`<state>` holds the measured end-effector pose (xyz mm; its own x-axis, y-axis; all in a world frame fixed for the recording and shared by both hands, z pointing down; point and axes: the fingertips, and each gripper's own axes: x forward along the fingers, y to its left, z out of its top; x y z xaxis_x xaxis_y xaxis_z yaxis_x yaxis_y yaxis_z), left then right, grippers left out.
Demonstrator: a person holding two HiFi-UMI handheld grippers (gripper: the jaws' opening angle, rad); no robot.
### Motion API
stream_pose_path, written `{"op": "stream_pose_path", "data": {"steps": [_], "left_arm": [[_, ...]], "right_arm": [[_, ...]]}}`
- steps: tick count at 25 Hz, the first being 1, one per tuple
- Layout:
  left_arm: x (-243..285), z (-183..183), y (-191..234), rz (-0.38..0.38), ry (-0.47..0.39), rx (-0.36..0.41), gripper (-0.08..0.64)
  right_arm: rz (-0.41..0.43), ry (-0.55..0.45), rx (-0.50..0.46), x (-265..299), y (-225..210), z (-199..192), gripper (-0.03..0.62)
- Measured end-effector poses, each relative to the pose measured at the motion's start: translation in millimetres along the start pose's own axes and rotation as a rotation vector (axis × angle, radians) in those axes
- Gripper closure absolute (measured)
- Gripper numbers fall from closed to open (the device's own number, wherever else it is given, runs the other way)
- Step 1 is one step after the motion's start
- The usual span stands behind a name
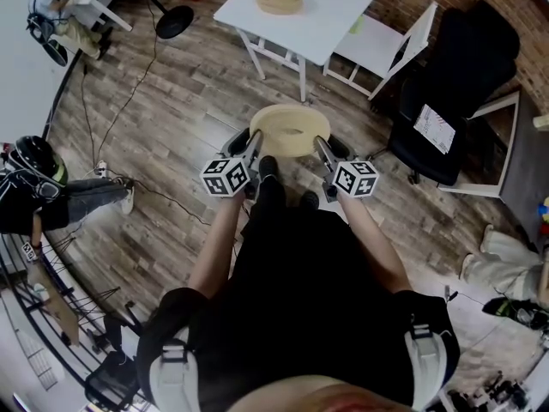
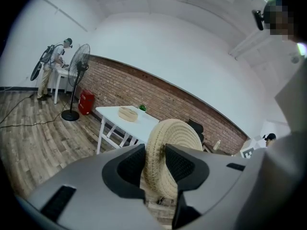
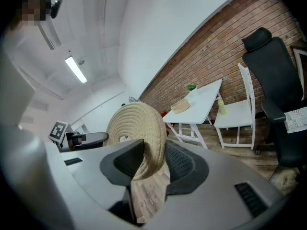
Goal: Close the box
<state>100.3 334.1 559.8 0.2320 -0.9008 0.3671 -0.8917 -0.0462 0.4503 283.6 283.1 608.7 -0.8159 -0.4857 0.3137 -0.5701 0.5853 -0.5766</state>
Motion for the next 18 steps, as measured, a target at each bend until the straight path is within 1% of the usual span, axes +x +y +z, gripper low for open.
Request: {"op": "stream_pose_path", "data": {"steps": [7, 10, 14, 18], "left_arm": [[17, 22, 25, -0.021, 0.005, -0.007, 0.420], [24, 36, 37, -0.026, -0.002, 0.002, 0.422], [32, 59, 60, -0.035, -0.014, 0.008, 0.423], [42, 73, 85, -0.039, -0.013, 0.001, 0.423]], "right_arm": [[-0.016, -0.007, -0.007, 32, 2, 16, 0.459], [-0.020, -0.008, -0.005, 50, 4, 24, 0.457], [-0.026, -0.017, -0.013, 79, 11, 38, 0.457], [-0.030, -0.017, -0.012, 106, 16, 44, 0.457]]}}
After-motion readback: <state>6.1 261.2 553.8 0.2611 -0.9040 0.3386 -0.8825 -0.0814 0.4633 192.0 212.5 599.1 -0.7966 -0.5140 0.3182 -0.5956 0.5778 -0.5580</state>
